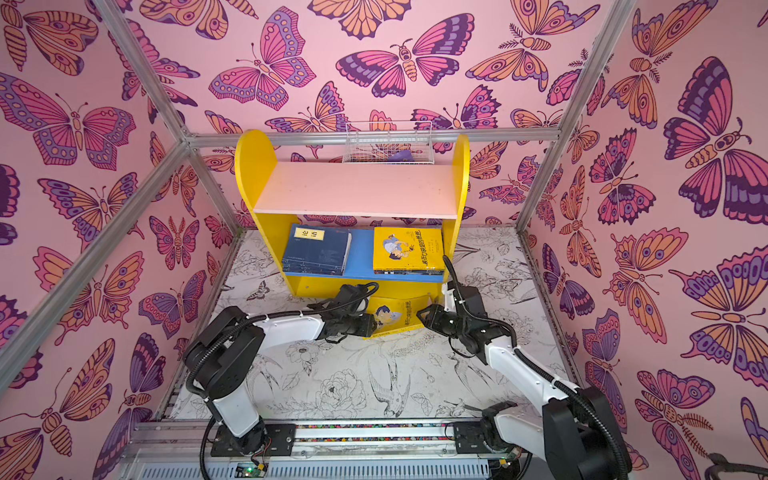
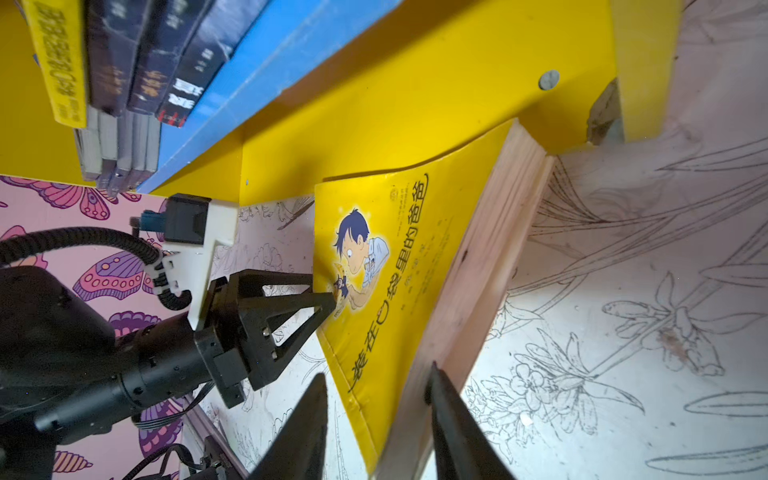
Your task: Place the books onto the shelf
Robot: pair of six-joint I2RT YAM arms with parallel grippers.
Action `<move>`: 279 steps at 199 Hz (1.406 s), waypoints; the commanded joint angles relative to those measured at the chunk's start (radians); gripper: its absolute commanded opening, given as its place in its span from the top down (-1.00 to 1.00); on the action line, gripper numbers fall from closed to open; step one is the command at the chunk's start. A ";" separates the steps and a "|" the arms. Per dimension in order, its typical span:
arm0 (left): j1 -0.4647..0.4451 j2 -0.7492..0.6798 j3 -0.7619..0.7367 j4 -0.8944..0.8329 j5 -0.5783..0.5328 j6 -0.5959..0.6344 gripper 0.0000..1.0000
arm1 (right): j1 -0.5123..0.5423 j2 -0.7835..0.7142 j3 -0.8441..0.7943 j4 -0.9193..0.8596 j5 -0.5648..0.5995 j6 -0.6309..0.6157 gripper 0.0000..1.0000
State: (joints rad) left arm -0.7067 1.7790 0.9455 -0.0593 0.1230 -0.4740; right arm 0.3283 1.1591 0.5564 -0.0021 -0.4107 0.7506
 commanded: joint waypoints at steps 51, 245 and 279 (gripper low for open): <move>-0.020 -0.039 -0.091 0.004 0.156 0.064 0.06 | 0.060 0.077 0.047 -0.018 0.073 0.077 0.33; 0.050 -0.367 -0.171 -0.050 0.312 0.130 -0.38 | 0.136 -0.075 0.148 -0.227 0.089 0.108 1.00; -0.065 -0.578 -0.202 -0.119 0.150 0.252 -0.43 | 0.133 -0.043 0.207 -0.273 0.083 0.171 1.00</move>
State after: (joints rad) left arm -0.6914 1.3239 0.7578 -0.1440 0.3035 -0.3439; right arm 0.4522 1.1007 0.6960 -0.2569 -0.2695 0.8574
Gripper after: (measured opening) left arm 0.712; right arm 0.106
